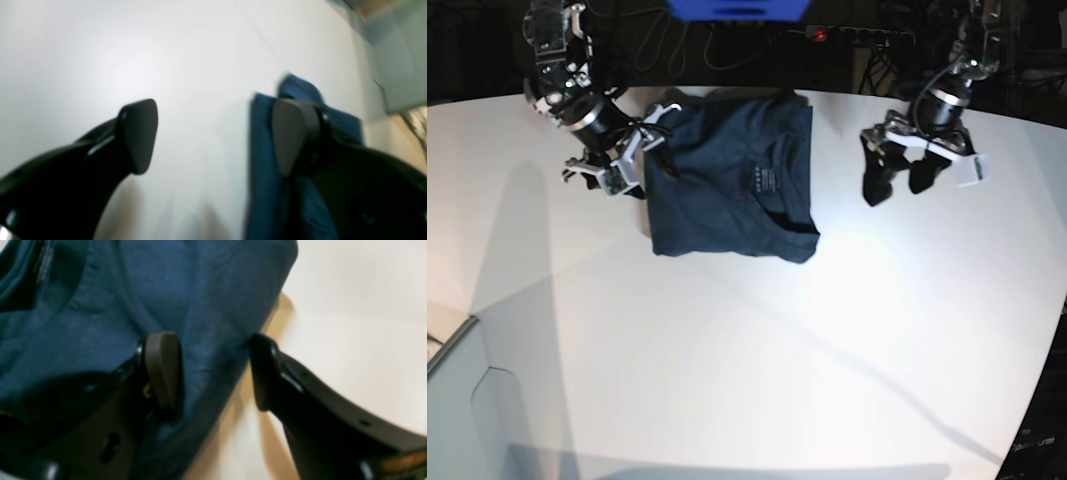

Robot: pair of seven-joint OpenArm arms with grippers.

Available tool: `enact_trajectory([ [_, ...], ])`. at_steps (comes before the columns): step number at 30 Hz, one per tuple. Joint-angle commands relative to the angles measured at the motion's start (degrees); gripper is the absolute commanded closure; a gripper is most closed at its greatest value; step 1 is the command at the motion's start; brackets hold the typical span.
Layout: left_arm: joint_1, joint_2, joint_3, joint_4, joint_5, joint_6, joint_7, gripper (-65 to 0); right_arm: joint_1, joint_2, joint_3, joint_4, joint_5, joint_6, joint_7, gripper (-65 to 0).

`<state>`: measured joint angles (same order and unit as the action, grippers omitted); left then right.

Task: Layout the t-shirt on the table in an organized manner, then fold the t-shirt properly
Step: 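Grasp the folded shirt's edge with the left gripper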

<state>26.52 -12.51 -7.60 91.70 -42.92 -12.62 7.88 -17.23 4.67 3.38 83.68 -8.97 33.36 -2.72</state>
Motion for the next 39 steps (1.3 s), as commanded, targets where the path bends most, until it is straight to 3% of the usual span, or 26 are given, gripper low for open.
enact_trajectory([
  [1,-0.2,-0.6,1.2,1.3,-0.6,-0.7,-1.3,-51.9,-0.4,0.3,0.6,1.3,0.8,1.0,1.4,-34.1],
  [12,-7.1,-0.6,14.4,-5.6,-0.6,-0.2,-1.3,-51.9,-5.5,0.2,0.8,13.9,0.8,1.0,1.4,-34.1],
  [24,-12.1,-0.5,24.1,-15.5,-0.6,-0.2,-1.3,-50.4,-5.8,0.2,0.9,14.3,0.8,1.0,1.4,-34.1],
  [27,-12.5,-0.5,24.2,-15.7,-0.6,-0.2,-1.3,-38.8,-5.8,0.2,0.9,14.3,0.8,1.0,1.4,-34.1],
  [34,-14.1,-0.5,24.0,-15.9,-0.6,-0.2,-1.3,-2.5,-5.8,0.3,1.1,14.5,0.8,1.0,1.4,-34.0],
  [35,-14.2,-0.5,23.9,-16.1,-0.6,-0.2,-1.3,0.0,-5.8,0.3,1.6,14.5,0.8,1.0,1.4,-34.0],
  [39,-17.3,-0.5,24.3,-19.3,-0.6,-0.2,-1.3,-0.5,-5.5,0.2,4.8,14.5,0.8,1.0,1.4,-34.0],
])
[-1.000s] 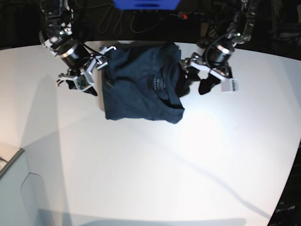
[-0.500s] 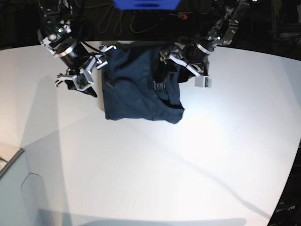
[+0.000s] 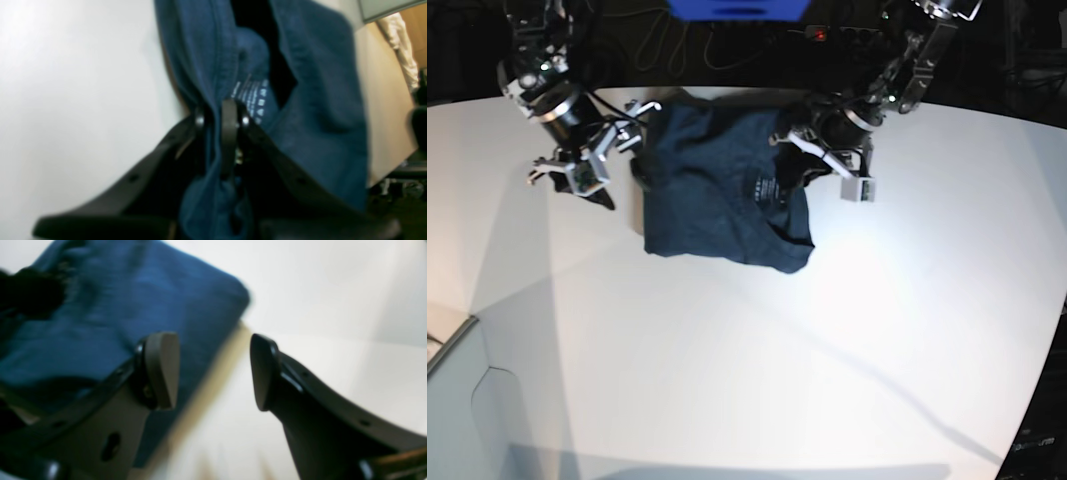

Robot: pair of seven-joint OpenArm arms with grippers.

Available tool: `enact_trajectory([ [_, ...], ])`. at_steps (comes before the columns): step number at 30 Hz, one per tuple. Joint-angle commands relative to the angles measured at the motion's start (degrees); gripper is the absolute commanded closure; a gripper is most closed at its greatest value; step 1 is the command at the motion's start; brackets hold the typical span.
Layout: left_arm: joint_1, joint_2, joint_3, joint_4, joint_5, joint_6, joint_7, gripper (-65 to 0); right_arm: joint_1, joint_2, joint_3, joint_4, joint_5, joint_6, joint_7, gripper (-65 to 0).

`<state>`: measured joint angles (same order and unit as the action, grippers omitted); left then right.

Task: Layout the t-shirt on the table in an organized manner, then fold the t-shirt properly
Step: 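Grasp the folded shirt's edge with the left gripper, then drag the folded shirt with the left gripper toward the right gripper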

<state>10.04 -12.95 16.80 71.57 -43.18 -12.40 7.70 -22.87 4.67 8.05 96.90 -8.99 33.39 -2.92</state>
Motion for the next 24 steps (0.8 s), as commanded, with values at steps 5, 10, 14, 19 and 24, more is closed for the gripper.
enact_trajectory([
  [5,-7.7,-0.4,2.3,-7.6,0.0,-1.0,1.5,-0.2,0.4,0.2,5.2,1.3,0.8,0.9,1.6,-34.0],
  [10,-17.7,-2.0,11.1,-11.6,1.3,-1.3,8.5,-0.2,1.5,-0.3,10.5,1.2,0.8,0.9,1.4,-34.0],
  [14,-27.6,-2.1,21.2,-15.2,7.0,-6.4,10.7,-0.2,1.6,-2.2,15.1,1.3,0.8,0.9,1.5,-34.0],
  [19,-37.3,2.2,28.2,-22.6,15.1,-14.8,10.4,-0.2,1.9,-3.7,18.8,1.0,0.8,0.9,1.5,-34.0],
  [24,-43.3,9.6,28.2,-31.3,26.0,-21.7,10.3,-0.2,1.9,-4.6,21.1,1.3,0.8,0.9,1.5,-34.0],
])
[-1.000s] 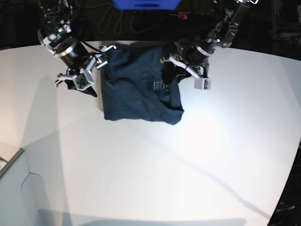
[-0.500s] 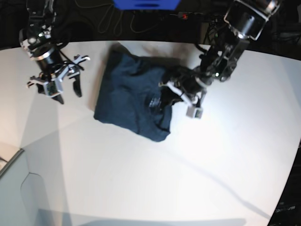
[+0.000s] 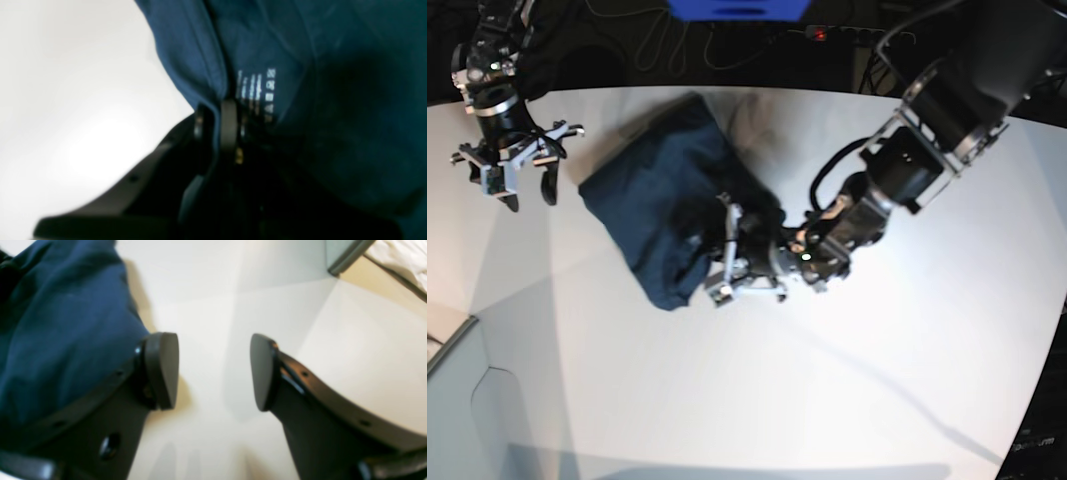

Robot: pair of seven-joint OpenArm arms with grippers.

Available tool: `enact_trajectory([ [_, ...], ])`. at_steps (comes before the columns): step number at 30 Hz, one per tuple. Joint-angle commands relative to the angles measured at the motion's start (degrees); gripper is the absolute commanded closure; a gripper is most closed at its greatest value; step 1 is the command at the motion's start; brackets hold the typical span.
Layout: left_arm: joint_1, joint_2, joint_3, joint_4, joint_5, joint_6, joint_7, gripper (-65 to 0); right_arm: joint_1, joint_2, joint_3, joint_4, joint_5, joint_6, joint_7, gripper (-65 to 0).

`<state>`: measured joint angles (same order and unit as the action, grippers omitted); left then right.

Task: Layout the t-shirt on the table in an organized manner, then fold the t-shirt properly
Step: 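Drag the folded shirt with the left gripper toward the right gripper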

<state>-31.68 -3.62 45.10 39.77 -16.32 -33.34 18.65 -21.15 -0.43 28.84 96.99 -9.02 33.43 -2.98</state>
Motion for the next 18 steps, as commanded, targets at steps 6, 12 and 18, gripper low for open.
enact_trajectory([
  [6,-5.6,9.1,-0.1,-5.4,9.9,-2.4,-1.6,-0.2,-0.2,0.4,0.7,1.2,0.8,0.9,1.4,-34.0],
  [12,-5.9,12.6,-0.1,-9.3,17.4,-1.7,-10.0,-0.4,-0.3,-0.8,1.8,1.3,0.8,0.9,1.4,-34.0],
  [18,-6.1,12.6,-0.1,-9.7,18.0,-1.7,-10.3,-1.1,0.1,-1.6,2.9,1.3,0.8,0.9,1.4,-34.0],
])
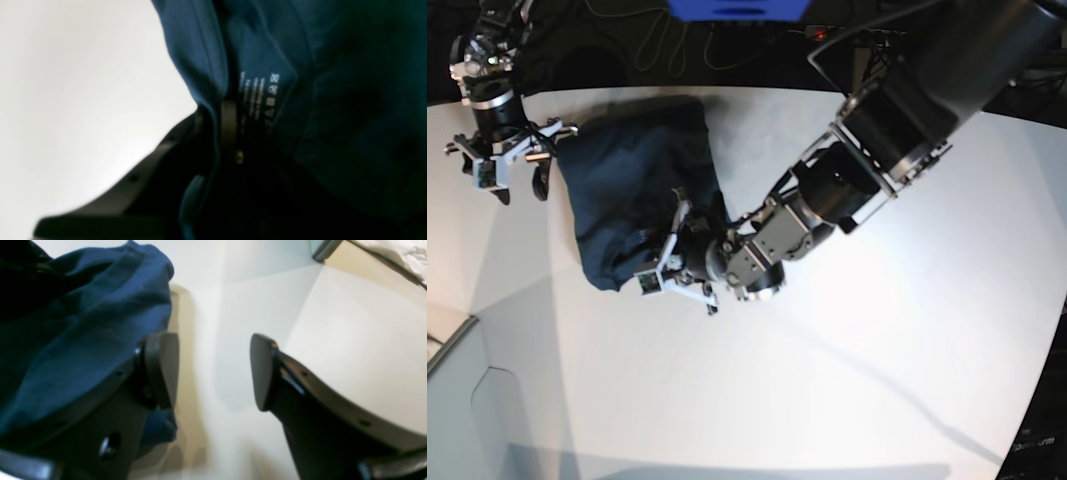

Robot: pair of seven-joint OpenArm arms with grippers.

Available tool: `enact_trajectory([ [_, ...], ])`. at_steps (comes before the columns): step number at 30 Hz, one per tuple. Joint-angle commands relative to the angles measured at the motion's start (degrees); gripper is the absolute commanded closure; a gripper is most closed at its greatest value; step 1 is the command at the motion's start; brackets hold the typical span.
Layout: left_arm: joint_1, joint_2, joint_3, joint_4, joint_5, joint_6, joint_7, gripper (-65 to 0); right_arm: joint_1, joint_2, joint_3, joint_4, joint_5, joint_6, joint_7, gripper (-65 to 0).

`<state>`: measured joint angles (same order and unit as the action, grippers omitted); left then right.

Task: Layout the t-shirt on the table in an organized manner, then fold the t-shirt properly
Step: 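Drag the folded shirt with the left gripper toward the right gripper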

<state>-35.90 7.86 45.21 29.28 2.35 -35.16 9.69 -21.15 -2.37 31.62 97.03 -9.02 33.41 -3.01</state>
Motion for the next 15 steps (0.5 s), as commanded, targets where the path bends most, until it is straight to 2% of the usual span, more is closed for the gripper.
enact_trajectory([
  [1,-1.9,1.1,-0.2,1.0,-0.6,0.1,-1.3,-3.1,0.1,0.4,0.2,1.2,0.8,0.9,1.5,-34.0],
  [3,-1.9,1.1,-0.2,1.4,-0.6,0.1,-1.3,-11.9,0.2,0.4,0.1,1.2,0.8,0.9,1.5,-34.0],
  [6,-2.7,1.1,-0.2,1.4,-0.8,0.1,-1.4,-31.9,0.2,0.4,-0.2,1.2,0.8,0.9,1.5,-34.0],
  [9,-3.1,1.1,-0.2,2.3,-0.7,0.1,-1.4,-46.8,0.2,0.4,-0.2,1.2,0.8,0.9,1.5,-34.0],
  [11,-3.1,0.3,-0.2,4.7,-0.8,0.1,-1.4,-52.3,0.2,0.3,-0.2,1.1,0.8,0.9,1.5,-34.0],
  [15,-3.1,-3.2,-1.0,11.6,-1.0,0.1,-1.0,-52.7,0.3,0.3,-0.3,0.9,0.8,0.9,1.5,-33.9],
])
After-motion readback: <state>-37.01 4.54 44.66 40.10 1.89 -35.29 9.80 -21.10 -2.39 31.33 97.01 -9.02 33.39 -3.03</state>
